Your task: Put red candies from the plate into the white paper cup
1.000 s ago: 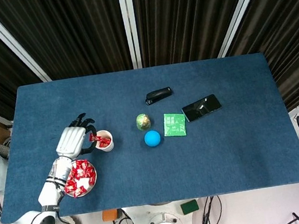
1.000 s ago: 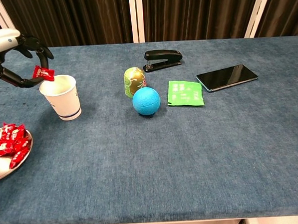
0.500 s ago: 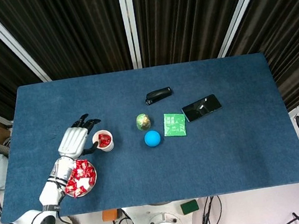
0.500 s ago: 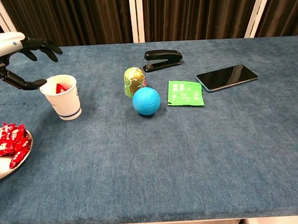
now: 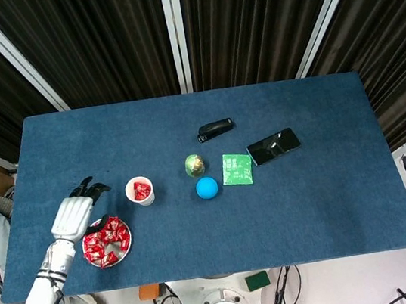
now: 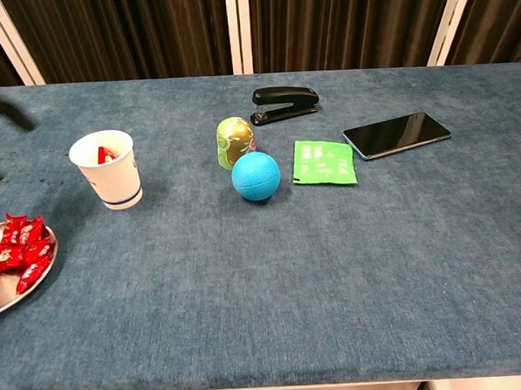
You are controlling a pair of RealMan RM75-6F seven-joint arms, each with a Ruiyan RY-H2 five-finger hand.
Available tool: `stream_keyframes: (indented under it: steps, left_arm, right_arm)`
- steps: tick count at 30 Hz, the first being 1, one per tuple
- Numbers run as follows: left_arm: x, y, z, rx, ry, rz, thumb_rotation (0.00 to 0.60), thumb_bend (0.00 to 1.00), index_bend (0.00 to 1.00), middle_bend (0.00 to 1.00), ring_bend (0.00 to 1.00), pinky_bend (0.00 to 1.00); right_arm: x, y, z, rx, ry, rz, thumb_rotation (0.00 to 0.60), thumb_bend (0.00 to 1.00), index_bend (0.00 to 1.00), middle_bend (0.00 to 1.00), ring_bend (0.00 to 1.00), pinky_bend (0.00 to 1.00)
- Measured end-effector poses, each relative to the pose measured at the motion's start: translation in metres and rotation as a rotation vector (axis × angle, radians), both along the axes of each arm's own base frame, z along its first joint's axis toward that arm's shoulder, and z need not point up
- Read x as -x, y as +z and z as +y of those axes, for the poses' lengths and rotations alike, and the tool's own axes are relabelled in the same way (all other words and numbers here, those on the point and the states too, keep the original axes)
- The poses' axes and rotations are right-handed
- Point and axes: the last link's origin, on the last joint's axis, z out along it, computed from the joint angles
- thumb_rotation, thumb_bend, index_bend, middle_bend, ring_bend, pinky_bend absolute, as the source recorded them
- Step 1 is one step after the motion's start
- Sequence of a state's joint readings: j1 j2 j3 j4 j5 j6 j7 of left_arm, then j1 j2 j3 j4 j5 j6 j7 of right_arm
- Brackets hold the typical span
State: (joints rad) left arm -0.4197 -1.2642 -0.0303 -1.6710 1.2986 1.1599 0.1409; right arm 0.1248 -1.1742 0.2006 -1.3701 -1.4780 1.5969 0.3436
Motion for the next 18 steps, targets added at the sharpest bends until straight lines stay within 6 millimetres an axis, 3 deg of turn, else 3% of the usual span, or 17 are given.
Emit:
stream_keyframes:
  steps: [8, 18]
  left_arm:
    - [0.042, 0.004, -0.025, 0.024, 0.031, 0.028, 0.6, 0.31, 0.27, 0.19, 0.05, 0.21]
    - [0.055, -0.024, -0.025, 0.04, 0.027, -0.026, 0.6, 0.32, 0.21, 0.18, 0.05, 0.21]
  right_arm:
    - [-0.007, -0.003, 0.001, -0.005, 0.021, 0.004, 0.6, 0.35, 0.0, 0.0, 0.0, 0.0]
    - [-0.011, -0.001, 0.006, 0.002, 0.018, 0.018, 0.6, 0.35, 0.0, 0.0, 0.0, 0.0]
